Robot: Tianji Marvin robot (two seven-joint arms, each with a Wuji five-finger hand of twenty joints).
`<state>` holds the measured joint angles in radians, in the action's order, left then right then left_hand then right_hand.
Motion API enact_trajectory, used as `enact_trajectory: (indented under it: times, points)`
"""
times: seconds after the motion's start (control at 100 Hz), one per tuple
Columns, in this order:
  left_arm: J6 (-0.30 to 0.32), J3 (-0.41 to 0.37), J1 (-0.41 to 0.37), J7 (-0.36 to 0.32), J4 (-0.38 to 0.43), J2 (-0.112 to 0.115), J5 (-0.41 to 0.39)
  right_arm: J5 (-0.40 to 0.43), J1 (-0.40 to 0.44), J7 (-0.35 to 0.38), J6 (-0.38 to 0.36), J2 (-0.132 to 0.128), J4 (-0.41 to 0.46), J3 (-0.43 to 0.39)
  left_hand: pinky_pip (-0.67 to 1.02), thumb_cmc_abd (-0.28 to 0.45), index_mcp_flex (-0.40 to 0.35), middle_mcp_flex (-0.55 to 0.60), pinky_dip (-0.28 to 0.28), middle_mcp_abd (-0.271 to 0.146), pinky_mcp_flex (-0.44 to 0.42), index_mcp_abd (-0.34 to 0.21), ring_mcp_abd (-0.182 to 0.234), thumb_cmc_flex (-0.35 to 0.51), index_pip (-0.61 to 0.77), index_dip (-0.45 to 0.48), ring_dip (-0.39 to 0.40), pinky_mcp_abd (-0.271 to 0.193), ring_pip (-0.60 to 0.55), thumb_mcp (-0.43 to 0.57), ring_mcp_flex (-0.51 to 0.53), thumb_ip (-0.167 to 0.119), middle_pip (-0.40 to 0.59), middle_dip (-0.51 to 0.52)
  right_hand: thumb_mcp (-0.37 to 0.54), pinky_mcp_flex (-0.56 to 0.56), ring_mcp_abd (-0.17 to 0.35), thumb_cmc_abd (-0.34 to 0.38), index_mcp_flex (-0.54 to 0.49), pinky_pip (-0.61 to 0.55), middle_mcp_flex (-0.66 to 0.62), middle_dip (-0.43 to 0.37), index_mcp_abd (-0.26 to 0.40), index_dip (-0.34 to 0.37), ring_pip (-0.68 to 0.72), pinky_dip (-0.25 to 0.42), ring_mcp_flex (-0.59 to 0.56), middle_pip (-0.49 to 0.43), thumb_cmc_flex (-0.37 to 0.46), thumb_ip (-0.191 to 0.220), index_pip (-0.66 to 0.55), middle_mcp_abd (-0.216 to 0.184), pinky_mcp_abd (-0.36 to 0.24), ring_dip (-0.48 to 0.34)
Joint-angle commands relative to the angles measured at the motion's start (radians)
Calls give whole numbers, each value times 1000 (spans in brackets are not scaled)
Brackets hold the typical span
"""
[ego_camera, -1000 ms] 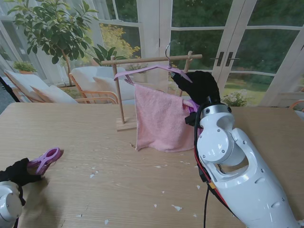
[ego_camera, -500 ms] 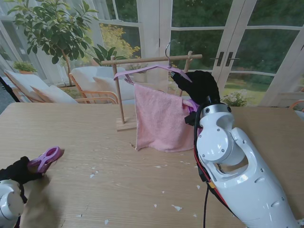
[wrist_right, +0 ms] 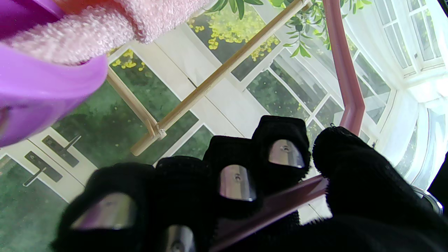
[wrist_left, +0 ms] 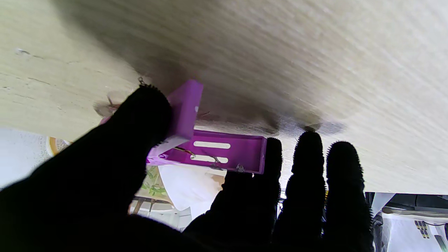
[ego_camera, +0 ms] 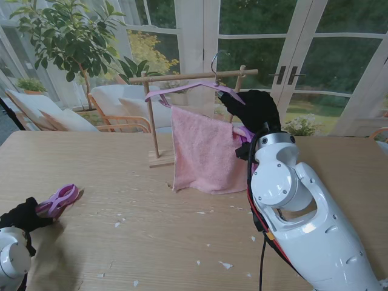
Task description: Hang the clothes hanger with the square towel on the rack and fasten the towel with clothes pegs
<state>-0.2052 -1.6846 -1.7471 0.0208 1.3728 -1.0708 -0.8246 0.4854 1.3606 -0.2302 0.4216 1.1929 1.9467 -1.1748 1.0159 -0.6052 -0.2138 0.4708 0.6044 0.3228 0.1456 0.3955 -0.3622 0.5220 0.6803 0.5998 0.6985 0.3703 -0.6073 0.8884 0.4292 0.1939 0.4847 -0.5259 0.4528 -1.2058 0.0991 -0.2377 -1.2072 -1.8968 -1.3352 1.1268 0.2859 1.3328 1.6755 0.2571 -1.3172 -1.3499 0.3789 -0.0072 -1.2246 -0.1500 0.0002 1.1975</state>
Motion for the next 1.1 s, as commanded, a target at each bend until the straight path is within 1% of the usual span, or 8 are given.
enact_trajectory:
  times: [0.0,0.32,0.66,0.73,0.76,0.89,0.97,1.09]
  points:
    - [8,-2,-10,-9,1,-12,13,-2,1,12,5,10,10,0,54,124,-62,133,-8,-85,6,2,-15,201,160,49,20,7,-66,143,79,-83,198,-58,27,-52,-13,108,-74,-197,-107,4,-16,43,169,1056,4,-90,35,100,-24,65,-167,68]
    - [75,-40,-36,-35,109,-18,66,-1,-5,16,10,9,5,5,60,122,-76,142,-17,-83,1,-1,-23,211,173,57,29,11,-76,140,80,-82,208,-66,26,-52,-13,108,-74,-197,-107,4,-16,43,169,1056,4,-90,35,100,-24,66,-167,68]
    - [187,-53,-63,-107,291,-17,142,17,-11,26,21,6,-3,8,55,114,-83,149,-25,-78,-8,-1,-27,233,174,59,30,18,-69,129,77,-74,204,-78,26,-52,-12,108,-74,-197,-107,4,-16,43,169,1056,4,-90,36,100,-24,66,-167,68]
    - [208,-47,-64,-127,333,-16,159,18,-17,24,29,7,-11,14,54,111,-86,152,-26,-79,-8,-2,-29,236,173,59,31,19,-70,126,81,-70,204,-85,26,-52,-11,109,-74,-197,-107,4,-17,43,169,1056,4,-90,36,100,-24,66,-167,68]
    - [213,-44,-63,-140,352,-15,169,17,-19,23,33,8,-14,17,56,111,-90,157,-27,-79,-6,-3,-28,240,173,61,34,19,-70,121,83,-62,198,-103,26,-52,-11,109,-74,-197,-107,4,-17,43,169,1056,4,-90,36,100,-24,66,-167,68]
    - [222,-17,-54,-187,427,-10,217,9,-32,7,39,15,-27,30,57,107,-93,161,-27,-76,-4,-4,-30,245,173,62,35,23,-69,120,87,-61,192,-111,26,-52,-11,109,-73,-197,-107,4,-18,43,169,1056,4,-90,38,100,-23,66,-167,68]
    - [234,5,-41,-201,461,-8,228,2,-39,-1,44,19,-31,38,57,107,-95,165,-27,-77,-4,-4,-33,244,173,63,36,23,-68,118,89,-60,190,-114,25,-52,-11,109,-72,-197,-107,4,-18,43,169,1055,4,-90,38,99,-23,66,-167,68]
    - [238,40,-9,-218,510,-5,233,24,-54,-6,68,21,-40,57,58,107,-100,169,-27,-76,0,-4,-34,246,171,63,35,27,-65,117,93,-59,186,-118,25,-52,-11,109,-71,-197,-107,4,-19,43,169,1055,4,-90,39,99,-23,66,-168,68]
